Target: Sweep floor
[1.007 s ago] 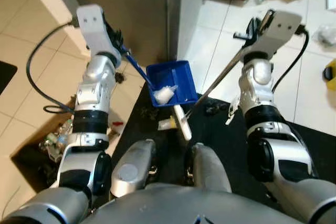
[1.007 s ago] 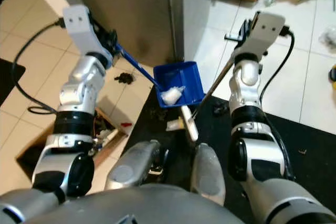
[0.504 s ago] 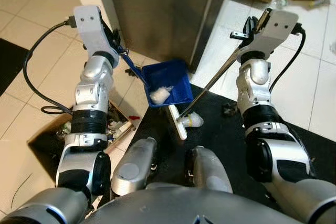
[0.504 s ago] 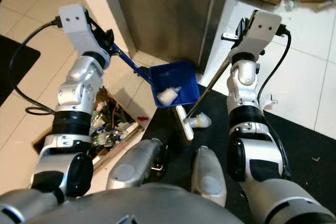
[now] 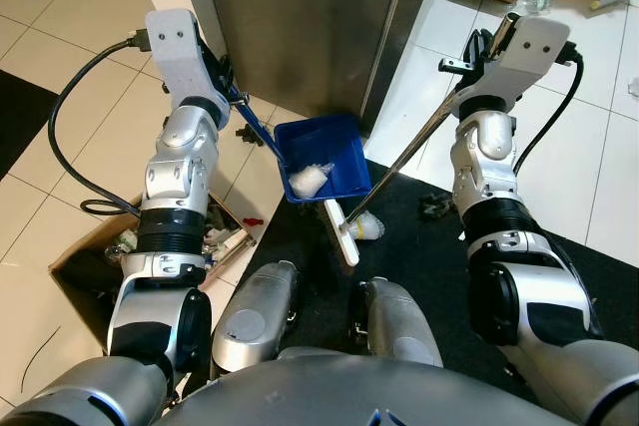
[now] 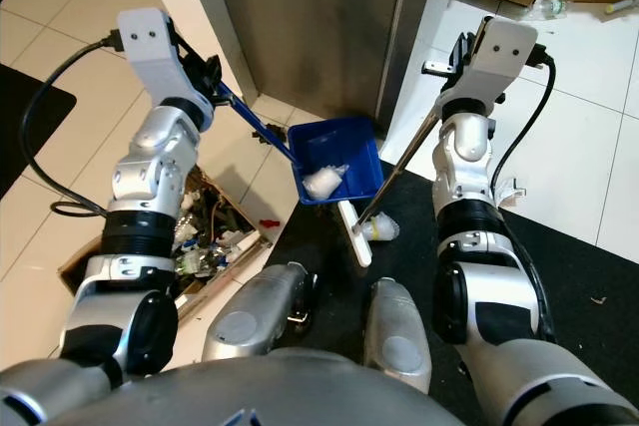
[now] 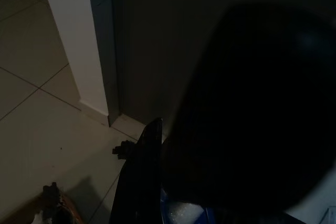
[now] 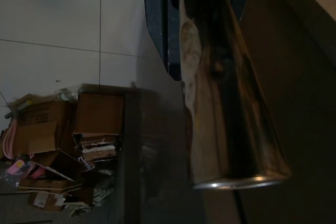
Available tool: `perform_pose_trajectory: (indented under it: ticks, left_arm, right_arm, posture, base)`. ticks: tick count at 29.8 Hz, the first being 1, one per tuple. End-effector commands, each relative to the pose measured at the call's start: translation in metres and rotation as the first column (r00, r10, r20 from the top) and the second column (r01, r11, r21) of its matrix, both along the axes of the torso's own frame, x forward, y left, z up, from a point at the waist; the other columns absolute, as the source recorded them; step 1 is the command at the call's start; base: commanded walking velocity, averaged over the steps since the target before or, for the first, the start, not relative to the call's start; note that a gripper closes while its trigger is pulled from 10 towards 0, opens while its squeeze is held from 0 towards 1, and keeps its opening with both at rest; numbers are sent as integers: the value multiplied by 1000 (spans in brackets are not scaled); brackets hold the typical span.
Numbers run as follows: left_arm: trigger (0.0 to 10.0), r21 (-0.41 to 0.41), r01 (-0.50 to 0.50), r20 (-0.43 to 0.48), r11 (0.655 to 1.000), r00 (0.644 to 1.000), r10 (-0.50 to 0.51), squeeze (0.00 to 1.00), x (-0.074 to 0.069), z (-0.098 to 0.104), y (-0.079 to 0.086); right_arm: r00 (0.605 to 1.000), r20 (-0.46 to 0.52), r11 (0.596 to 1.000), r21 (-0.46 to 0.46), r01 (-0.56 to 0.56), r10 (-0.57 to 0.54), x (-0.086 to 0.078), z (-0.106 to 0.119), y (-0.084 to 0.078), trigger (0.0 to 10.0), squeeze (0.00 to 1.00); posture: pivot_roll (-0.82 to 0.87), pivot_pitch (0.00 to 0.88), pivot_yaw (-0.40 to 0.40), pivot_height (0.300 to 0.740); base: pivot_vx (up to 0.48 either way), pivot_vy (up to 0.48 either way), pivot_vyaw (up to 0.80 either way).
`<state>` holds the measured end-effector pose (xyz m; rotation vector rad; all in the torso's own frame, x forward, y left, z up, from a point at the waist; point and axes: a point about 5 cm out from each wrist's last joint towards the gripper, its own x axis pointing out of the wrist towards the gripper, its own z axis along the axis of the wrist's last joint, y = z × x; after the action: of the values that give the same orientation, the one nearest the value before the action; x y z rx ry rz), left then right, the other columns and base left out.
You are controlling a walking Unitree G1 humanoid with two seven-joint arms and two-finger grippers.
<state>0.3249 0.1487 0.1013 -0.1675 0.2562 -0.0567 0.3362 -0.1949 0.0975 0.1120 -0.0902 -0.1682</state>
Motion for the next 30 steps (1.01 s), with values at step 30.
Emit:
perform_pose_trajectory:
  ticks: [30]
  left_arm:
    - [10000,36,-17,202,999,979,10,0,25,55,24]
  right_arm:
    - [998,55,1000,9,-21,21,3,11,2,10000,0]
  posture:
    - [189,0,26,740]
  base:
    - [0,0,651]
